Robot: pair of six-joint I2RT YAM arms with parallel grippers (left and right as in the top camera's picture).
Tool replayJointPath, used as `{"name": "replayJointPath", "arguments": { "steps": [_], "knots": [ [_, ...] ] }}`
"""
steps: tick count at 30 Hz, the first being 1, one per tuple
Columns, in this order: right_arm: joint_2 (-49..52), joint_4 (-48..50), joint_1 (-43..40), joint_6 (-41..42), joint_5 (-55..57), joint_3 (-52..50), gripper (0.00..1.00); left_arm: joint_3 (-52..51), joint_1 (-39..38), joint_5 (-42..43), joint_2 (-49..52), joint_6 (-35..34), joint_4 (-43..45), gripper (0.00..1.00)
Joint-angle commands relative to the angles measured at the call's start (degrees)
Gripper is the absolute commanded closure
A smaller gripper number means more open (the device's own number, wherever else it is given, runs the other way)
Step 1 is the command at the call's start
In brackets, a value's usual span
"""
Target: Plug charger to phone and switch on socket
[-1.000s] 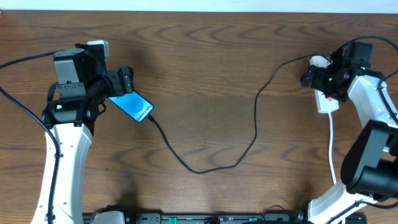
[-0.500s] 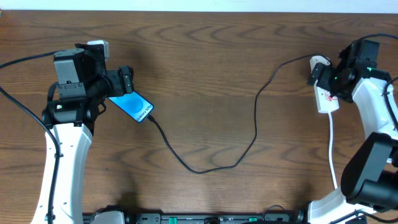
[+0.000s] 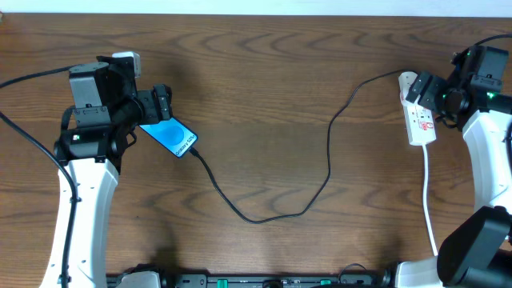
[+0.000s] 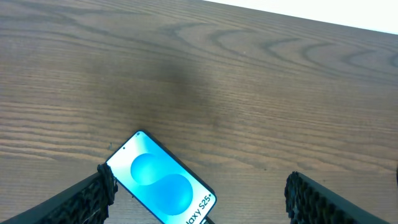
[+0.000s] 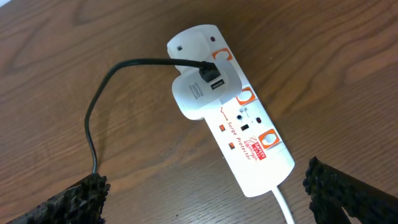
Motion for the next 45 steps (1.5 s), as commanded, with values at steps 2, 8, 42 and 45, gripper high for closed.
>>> {"name": "replayJointPath", "arguments": {
  "steps": [2, 8, 42, 45],
  "knots": [
    [-0.76, -0.09, -0.04, 0.7, 0.9, -0.24, 0.01, -0.44, -0.09, -0.76, -0.61, 0.79, -0.11, 0.12],
    [-0.76, -0.11, -0.04, 0.66, 0.9, -0.24, 0.01, -0.44, -0.09, -0.76, -0.59, 0.79, -0.13, 0.12],
    [-0.76, 0.31, -0.13, 1.29, 0.28, -0.26, 0.01, -0.44, -0.09, -0.76, -0.61, 0.79, -0.13, 0.12],
    [-0.76, 0.31, -0.13, 1.29, 0.28, -0.24, 0.01, -0.44, -0.09, -0.74, -0.72, 0.76, -0.28, 0.12]
  ]
}}
